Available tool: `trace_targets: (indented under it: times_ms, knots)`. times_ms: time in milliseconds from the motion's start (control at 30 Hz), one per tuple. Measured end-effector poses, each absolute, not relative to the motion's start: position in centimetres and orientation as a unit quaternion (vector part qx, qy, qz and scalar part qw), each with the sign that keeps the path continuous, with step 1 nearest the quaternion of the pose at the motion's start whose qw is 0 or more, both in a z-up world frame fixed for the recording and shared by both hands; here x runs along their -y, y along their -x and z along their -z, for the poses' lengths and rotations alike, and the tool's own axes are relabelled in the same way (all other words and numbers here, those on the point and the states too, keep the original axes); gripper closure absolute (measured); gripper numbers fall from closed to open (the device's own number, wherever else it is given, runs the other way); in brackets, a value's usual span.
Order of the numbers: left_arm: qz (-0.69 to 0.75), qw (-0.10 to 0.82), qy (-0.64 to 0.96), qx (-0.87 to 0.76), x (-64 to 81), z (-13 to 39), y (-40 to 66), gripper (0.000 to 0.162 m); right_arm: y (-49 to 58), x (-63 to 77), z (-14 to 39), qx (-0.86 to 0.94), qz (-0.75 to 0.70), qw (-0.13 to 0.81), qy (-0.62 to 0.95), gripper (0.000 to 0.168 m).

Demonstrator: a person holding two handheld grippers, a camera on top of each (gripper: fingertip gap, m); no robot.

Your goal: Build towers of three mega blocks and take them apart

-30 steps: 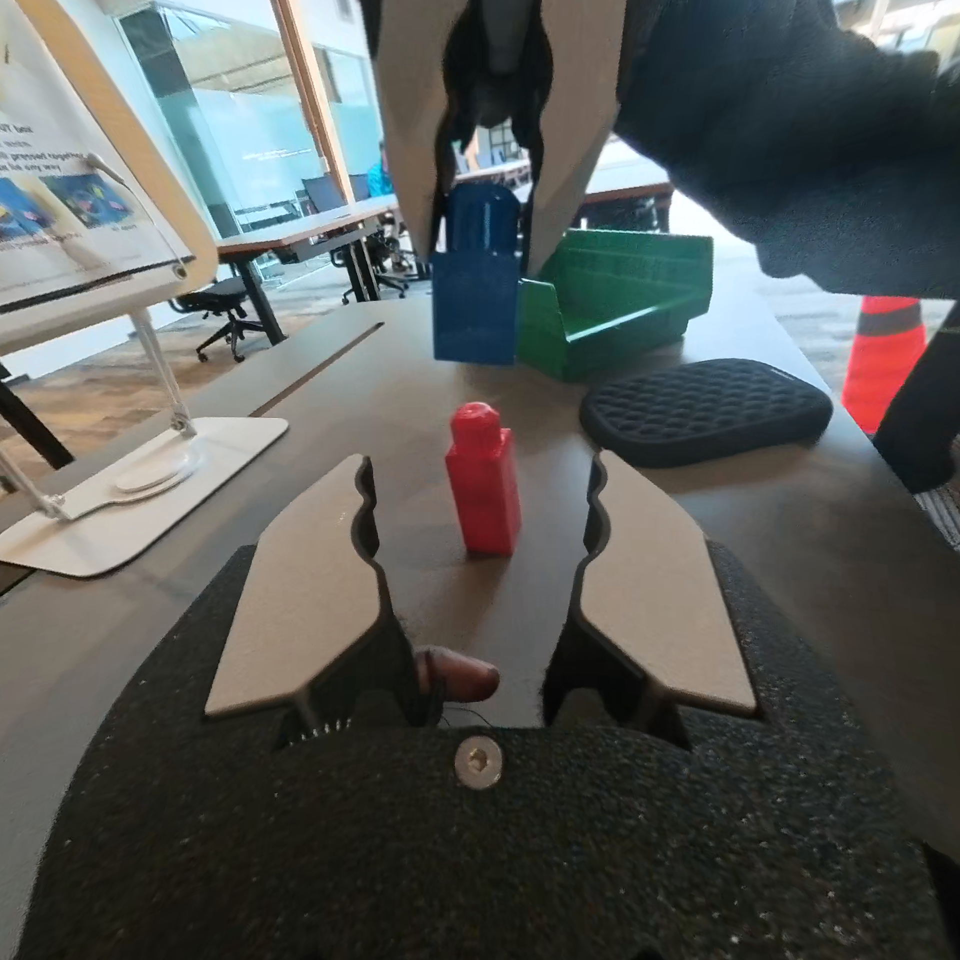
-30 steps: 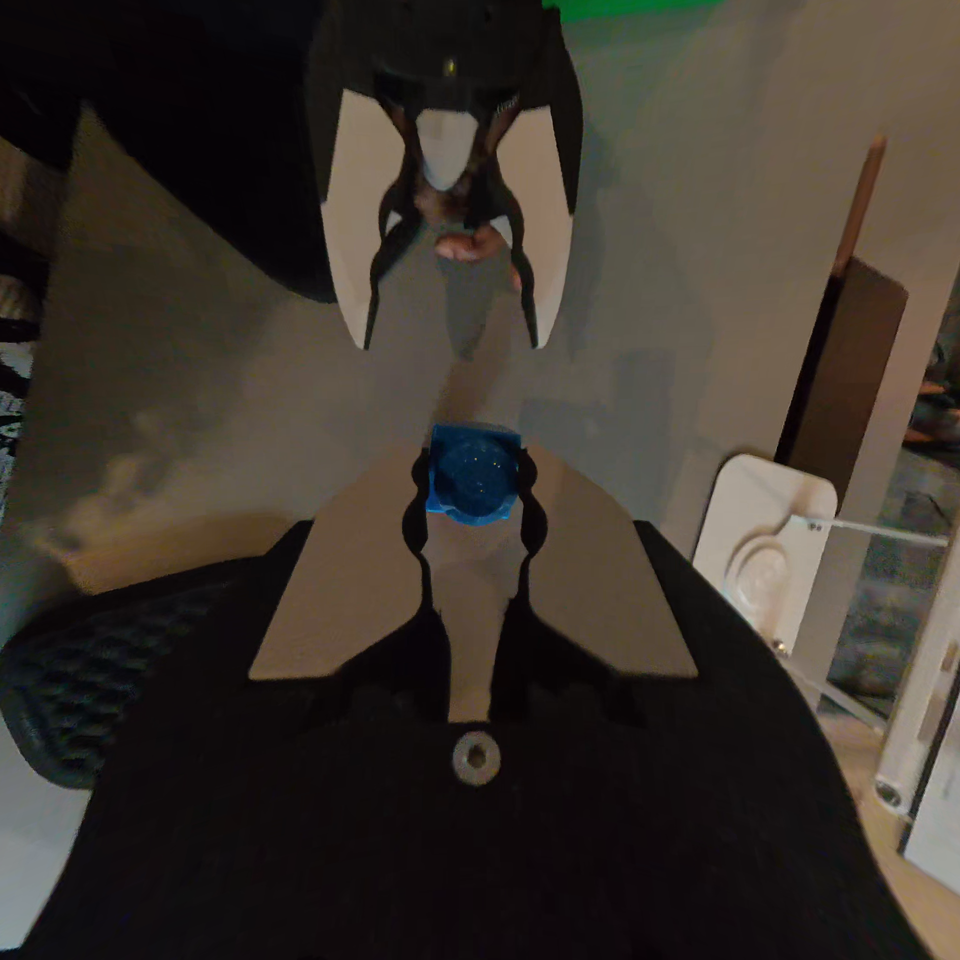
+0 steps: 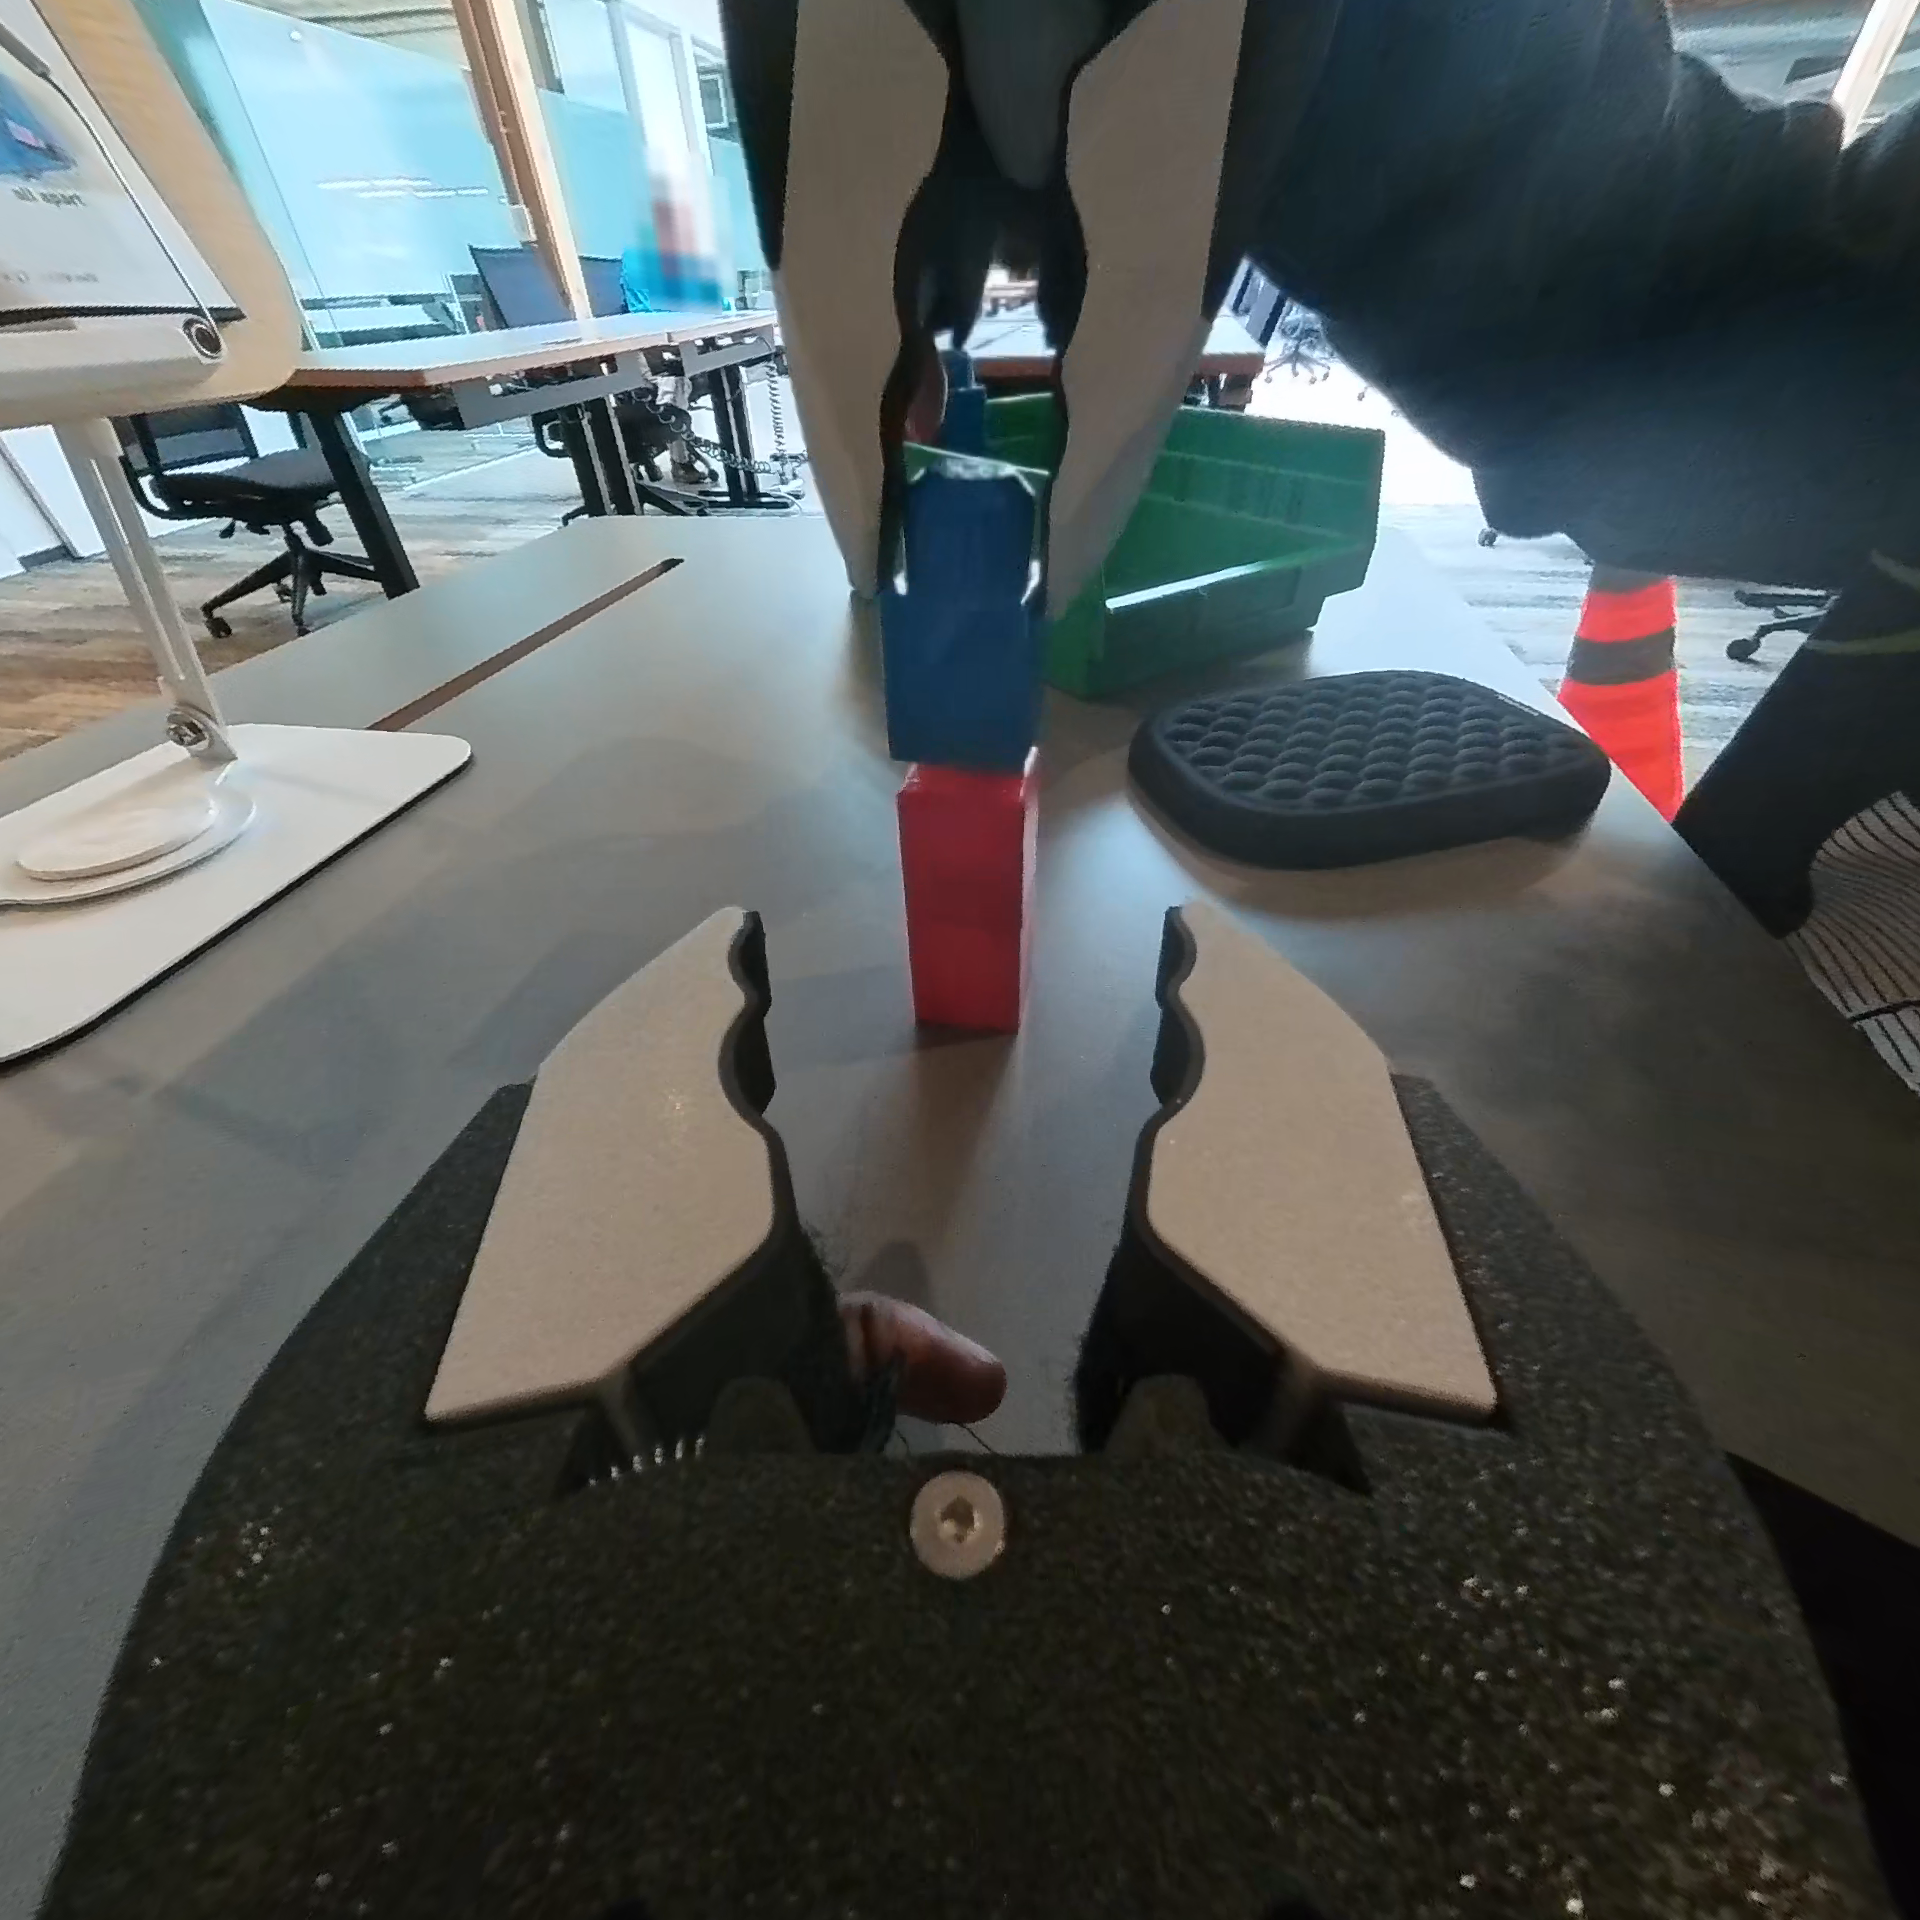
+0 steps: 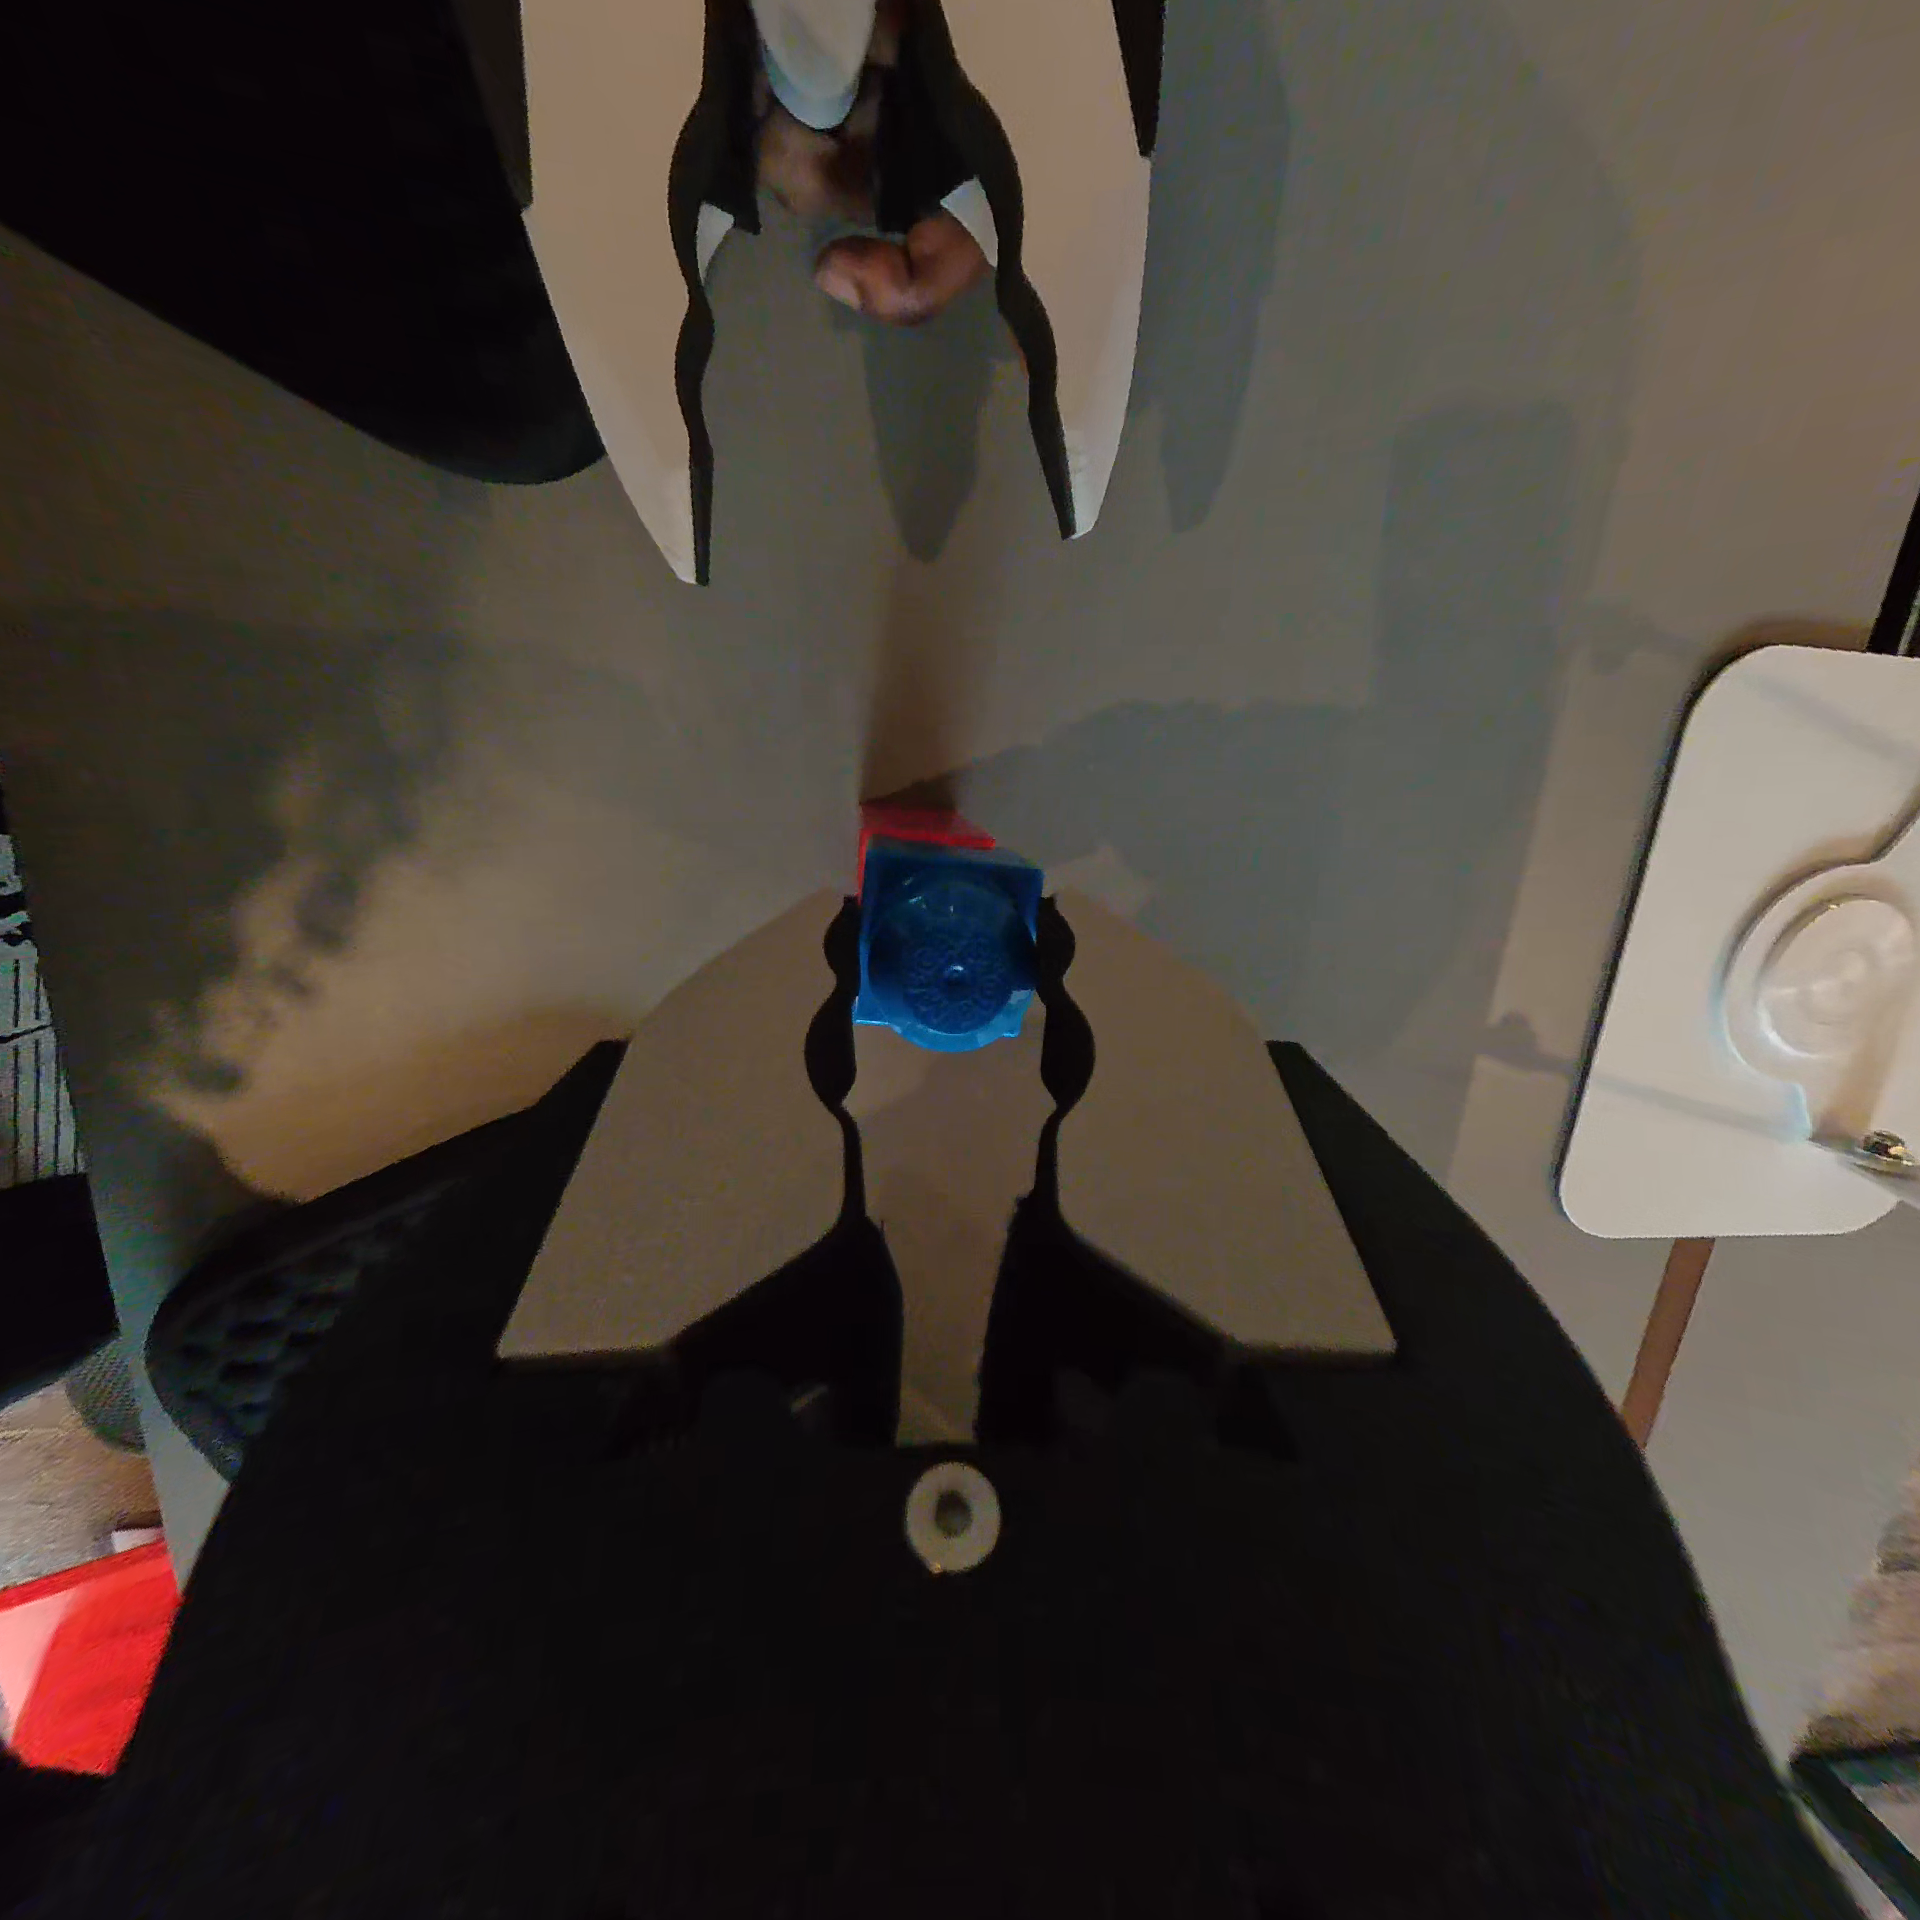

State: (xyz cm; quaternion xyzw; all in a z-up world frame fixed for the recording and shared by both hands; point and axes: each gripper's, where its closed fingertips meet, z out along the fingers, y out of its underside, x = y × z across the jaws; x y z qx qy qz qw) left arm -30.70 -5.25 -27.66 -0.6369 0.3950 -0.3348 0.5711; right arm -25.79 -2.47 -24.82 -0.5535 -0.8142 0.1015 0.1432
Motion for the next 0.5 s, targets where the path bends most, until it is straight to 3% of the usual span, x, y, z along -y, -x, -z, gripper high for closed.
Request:
trace_targets:
  times_ms: [500]
  knots:
    - [0.326, 0.571, 0.637, -0.403, 5.42, 27.80, 30.53, 0.095, 25.76, 2.39, 25.70, 0.821, -0.124, 0.136, 0.540, 0.136]
